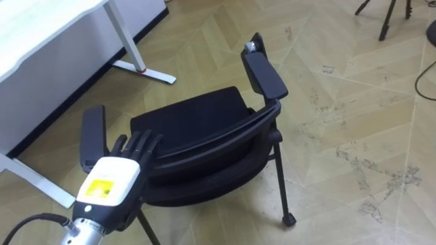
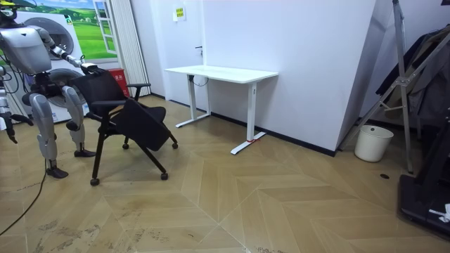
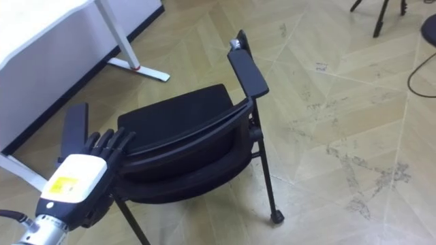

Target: Push chair

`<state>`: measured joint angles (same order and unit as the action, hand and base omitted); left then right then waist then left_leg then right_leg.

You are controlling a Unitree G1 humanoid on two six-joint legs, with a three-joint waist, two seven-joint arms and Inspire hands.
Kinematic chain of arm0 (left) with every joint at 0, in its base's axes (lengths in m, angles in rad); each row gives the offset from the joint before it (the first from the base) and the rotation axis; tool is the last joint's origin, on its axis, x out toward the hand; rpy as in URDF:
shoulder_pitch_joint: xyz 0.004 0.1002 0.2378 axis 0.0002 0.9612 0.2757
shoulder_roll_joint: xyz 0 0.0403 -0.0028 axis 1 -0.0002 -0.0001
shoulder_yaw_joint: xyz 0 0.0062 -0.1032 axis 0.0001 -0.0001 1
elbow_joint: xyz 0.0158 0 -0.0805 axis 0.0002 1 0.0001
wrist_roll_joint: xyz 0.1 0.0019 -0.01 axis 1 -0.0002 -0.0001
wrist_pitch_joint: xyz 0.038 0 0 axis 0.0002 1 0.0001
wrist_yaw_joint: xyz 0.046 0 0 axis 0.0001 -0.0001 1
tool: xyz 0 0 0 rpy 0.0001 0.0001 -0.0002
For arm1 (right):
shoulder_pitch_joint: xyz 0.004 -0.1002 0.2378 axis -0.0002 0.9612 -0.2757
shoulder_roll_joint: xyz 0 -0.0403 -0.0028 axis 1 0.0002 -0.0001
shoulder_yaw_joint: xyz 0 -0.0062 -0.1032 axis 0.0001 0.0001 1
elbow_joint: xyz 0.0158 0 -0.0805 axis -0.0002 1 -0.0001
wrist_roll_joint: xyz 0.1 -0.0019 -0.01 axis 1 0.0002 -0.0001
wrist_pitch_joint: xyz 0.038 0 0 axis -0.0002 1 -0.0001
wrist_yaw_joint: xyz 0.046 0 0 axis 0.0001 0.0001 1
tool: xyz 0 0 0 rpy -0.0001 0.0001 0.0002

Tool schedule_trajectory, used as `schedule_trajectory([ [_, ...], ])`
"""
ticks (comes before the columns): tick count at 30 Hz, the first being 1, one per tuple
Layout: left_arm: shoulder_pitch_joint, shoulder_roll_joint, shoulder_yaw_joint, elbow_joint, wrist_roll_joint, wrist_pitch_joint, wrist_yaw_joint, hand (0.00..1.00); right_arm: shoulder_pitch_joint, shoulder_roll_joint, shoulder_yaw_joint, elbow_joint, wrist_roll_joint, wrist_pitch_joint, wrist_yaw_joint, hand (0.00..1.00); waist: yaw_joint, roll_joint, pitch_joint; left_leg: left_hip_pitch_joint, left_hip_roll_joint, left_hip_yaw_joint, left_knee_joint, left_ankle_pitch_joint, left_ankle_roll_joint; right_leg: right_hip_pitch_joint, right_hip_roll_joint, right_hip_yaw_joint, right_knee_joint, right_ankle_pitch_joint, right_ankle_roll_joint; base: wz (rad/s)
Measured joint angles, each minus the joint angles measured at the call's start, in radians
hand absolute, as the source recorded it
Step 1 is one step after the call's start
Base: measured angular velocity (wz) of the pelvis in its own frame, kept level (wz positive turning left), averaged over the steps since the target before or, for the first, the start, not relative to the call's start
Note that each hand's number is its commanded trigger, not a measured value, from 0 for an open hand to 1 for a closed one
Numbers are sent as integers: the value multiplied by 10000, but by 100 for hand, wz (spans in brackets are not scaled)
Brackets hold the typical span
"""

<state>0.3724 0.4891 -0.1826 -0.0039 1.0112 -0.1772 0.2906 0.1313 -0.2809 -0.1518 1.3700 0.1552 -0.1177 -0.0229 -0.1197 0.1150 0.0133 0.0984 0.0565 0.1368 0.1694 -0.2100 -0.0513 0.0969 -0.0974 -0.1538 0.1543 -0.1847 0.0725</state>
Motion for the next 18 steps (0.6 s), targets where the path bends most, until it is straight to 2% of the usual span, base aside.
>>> schedule_trajectory([
  [7,-533,-127,-6,593,1,-29,-2,0,-141,28,-2,0,-476,14,-209,0,-388,-7,1,9,3,33,-4,40,65,-2,21,49,-15,87,-6,-1],
  [11,-777,-213,-6,698,-106,-16,-1,0,-114,37,9,-51,-608,95,-250,0,-416,-34,-11,11,8,95,-5,49,81,-47,27,95,1,117,-6,-6],
  [13,-974,-431,-15,1025,-638,41,-7,0,-118,48,22,-110,-672,112,-324,0,-414,-59,-20,12,9,147,-5,52,85,-96,26,155,53,121,-5,-7],
  [18,-1154,-656,4,1097,-1440,282,-367,0,-135,127,1,-203,-697,108,-326,0,-412,-247,-72,6,11,158,-8,52,85,-100,27,162,16,122,-6,-1],
])
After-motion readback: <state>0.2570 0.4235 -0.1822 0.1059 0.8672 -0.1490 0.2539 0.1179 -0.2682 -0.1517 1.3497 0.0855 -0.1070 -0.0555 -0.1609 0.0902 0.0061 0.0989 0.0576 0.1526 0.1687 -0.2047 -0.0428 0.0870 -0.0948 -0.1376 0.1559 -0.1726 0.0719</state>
